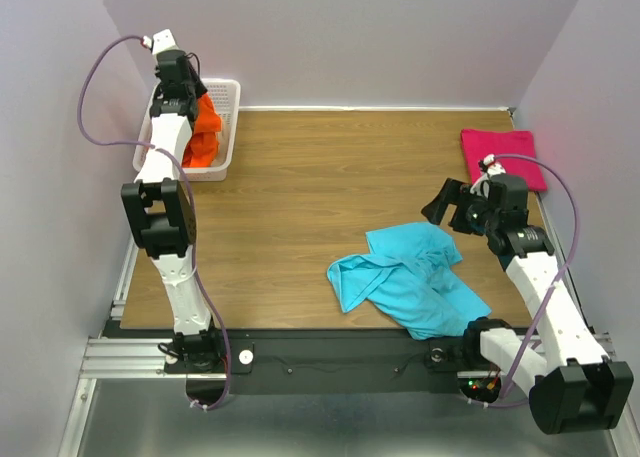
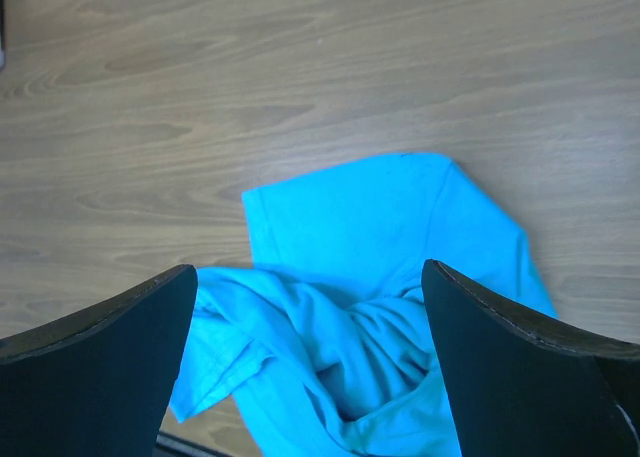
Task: Fold and stack the t-shirts
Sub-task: Move the tshirt to the center of the board, then flatten the tshirt out
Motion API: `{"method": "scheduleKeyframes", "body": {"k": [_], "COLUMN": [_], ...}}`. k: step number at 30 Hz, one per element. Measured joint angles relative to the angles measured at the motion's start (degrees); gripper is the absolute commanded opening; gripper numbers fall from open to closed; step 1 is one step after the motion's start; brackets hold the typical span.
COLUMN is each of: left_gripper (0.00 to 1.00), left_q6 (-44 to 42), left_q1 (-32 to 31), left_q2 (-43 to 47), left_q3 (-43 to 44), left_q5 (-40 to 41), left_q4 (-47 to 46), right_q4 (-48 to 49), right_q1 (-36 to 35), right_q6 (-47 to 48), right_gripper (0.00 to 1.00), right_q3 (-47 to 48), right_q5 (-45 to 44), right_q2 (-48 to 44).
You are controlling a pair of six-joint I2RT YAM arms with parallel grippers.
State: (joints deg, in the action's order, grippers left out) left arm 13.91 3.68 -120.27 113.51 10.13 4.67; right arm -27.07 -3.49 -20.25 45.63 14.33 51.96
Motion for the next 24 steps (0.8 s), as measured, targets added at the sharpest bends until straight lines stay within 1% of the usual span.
{"method": "scheduleKeyframes", "body": {"k": [1, 3, 6, 8, 10, 12, 15, 16, 17, 19, 24], "left_gripper": [0.75, 0.80, 0.80, 0.80, 0.80, 0.80, 0.80, 0.79, 0.79, 0.78, 0.73], "left_q6": [-0.4, 0.2, 0.9, 1.7, 2.2, 2.8, 3.3, 3.5, 3.7, 4.6, 9.3], "left_q1": [0.0, 0.0, -0.6, -1.7, -4.2, -8.3, -16.7, -18.9, -21.8, -27.1, -39.1], "left_q2": [1.0, 3.1, 7.8, 13.3, 18.9, 25.0, 32.4, 34.0, 36.1, 39.1, 45.0], "left_q3": [0.0, -0.2, -3.6, -8.9, -15.5, -23.1, -34.1, -36.4, -40.5, -46.9, -62.4], "left_q5": [-1.2, -3.3, -6.6, -9.2, -10.9, -12.8, -15.6, -16.0, -16.6, -17.6, -17.5], "left_q4": [-1.3, -3.0, -5.3, -5.9, -7.4, -7.6, -7.3, -7.1, -6.7, -4.1, 0.9], "right_q4": [0.0, -0.1, -0.9, -1.7, -2.5, -2.9, -3.4, -3.6, -3.8, -4.2, -5.1], "right_q1": [0.0, 0.0, 0.0, 0.0, 0.0, 0.0, 0.0, 0.0, 0.0, 0.0, 0.0], "right_q6": [-0.4, -0.8, -1.5, -2.1, -2.7, -3.0, -3.4, -3.4, -3.4, -3.4, -3.1], "right_gripper": [1.00, 0.99, 0.99, 0.99, 0.98, 0.97, 0.97, 0.97, 0.96, 0.96, 0.96], "right_q3": [-0.1, -0.2, -0.3, -0.3, -0.3, -0.3, -0.3, -0.3, -0.3, -0.3, -0.3], "right_q5": [1.4, 2.6, 3.3, 3.0, 2.1, 1.1, -0.9, -1.4, -2.3, -3.5, -7.0], "right_q2": [1.3, 3.2, 6.3, 8.6, 10.1, 11.3, 13.4, 13.9, 14.6, 15.7, 16.4]}}
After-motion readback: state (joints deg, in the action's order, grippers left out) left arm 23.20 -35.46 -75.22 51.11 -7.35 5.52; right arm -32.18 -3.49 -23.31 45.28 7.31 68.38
